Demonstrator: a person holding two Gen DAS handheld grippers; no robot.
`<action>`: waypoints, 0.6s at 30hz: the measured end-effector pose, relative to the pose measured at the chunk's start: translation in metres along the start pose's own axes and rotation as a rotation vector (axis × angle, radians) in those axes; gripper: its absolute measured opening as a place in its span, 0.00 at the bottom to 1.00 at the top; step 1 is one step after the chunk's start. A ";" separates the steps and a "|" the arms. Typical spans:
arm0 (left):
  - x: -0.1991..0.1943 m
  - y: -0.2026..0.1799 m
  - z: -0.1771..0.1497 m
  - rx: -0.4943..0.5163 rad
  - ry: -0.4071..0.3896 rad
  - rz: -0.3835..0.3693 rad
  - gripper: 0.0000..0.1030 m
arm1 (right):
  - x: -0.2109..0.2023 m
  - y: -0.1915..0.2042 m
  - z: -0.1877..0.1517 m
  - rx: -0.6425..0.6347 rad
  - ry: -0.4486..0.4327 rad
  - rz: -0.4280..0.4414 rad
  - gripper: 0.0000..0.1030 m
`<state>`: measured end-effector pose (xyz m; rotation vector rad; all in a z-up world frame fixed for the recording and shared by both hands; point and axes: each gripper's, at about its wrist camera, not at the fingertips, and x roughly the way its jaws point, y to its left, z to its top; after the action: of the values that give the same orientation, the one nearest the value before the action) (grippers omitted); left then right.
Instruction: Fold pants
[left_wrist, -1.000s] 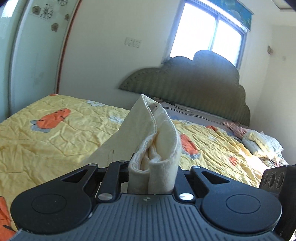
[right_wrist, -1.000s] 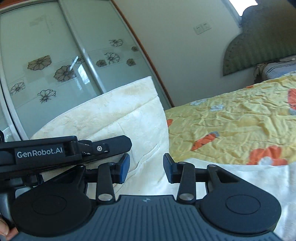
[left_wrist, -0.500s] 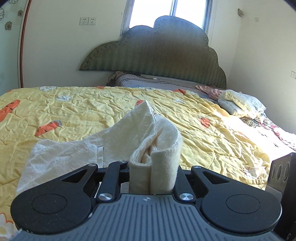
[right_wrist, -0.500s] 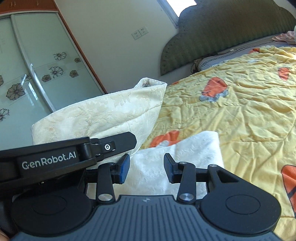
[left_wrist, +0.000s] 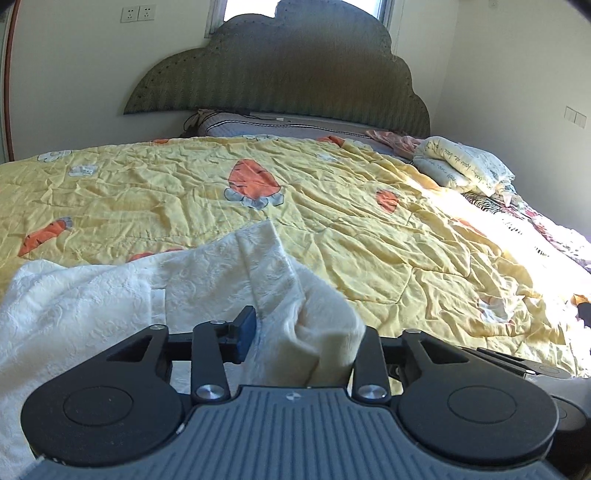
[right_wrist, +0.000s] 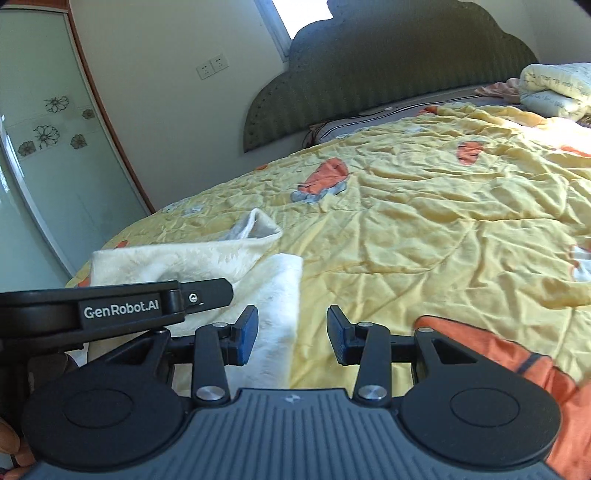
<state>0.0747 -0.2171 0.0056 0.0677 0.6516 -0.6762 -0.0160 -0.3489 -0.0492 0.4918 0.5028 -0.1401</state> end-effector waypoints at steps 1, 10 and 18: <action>-0.001 -0.001 0.001 -0.006 -0.002 -0.024 0.42 | -0.004 -0.007 0.001 0.005 -0.007 -0.022 0.40; -0.059 0.018 0.013 0.032 -0.156 -0.015 0.69 | -0.044 -0.003 0.011 0.055 -0.123 0.031 0.40; -0.116 0.114 -0.029 -0.079 -0.118 0.119 0.69 | -0.042 0.041 -0.012 0.036 0.056 0.297 0.56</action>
<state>0.0591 -0.0547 0.0332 -0.0063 0.5556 -0.5355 -0.0474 -0.3065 -0.0205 0.6007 0.4767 0.1500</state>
